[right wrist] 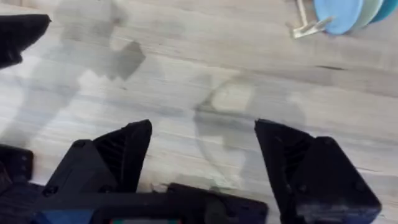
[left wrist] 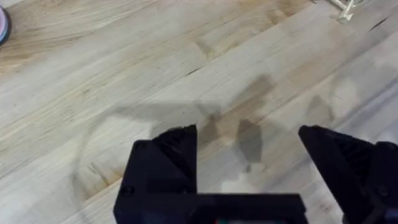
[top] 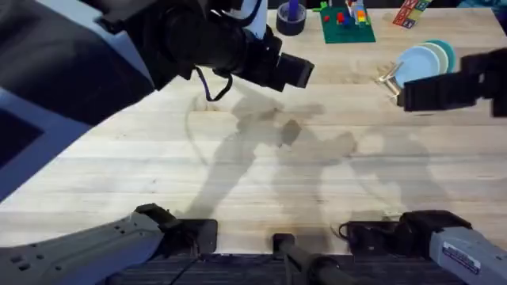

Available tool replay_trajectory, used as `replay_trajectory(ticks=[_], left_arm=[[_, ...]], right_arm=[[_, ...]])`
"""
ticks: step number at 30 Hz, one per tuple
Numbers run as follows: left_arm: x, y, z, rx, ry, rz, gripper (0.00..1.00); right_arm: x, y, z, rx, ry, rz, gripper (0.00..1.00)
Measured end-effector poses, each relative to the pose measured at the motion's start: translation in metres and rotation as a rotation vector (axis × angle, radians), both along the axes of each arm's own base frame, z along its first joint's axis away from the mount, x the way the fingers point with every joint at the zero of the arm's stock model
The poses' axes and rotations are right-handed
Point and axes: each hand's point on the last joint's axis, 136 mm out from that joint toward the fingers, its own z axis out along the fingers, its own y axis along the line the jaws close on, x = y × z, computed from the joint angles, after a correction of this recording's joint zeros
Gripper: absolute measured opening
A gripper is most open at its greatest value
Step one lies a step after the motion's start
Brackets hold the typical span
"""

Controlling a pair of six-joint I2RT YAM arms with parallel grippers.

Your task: Pick up the plates from the table one by one and place each into a slot on the dish rack.

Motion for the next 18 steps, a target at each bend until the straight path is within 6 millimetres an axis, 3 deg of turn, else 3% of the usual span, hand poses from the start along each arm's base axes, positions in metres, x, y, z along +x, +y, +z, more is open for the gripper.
replay_trajectory(ticks=[10, 18], left_arm=[[0.0, 0.0, 0.0, 0.0, 0.0, 0.0, 0.995], [0.0, 0.0, 0.0, 0.0, 0.0, 0.0, 0.996]], right_arm=[[-0.022, -0.019, -0.028, -0.031, -0.007, -0.18, 0.993], [-0.029, -0.025, -0.042, -0.053, 0.036, -0.217, 0.993]])
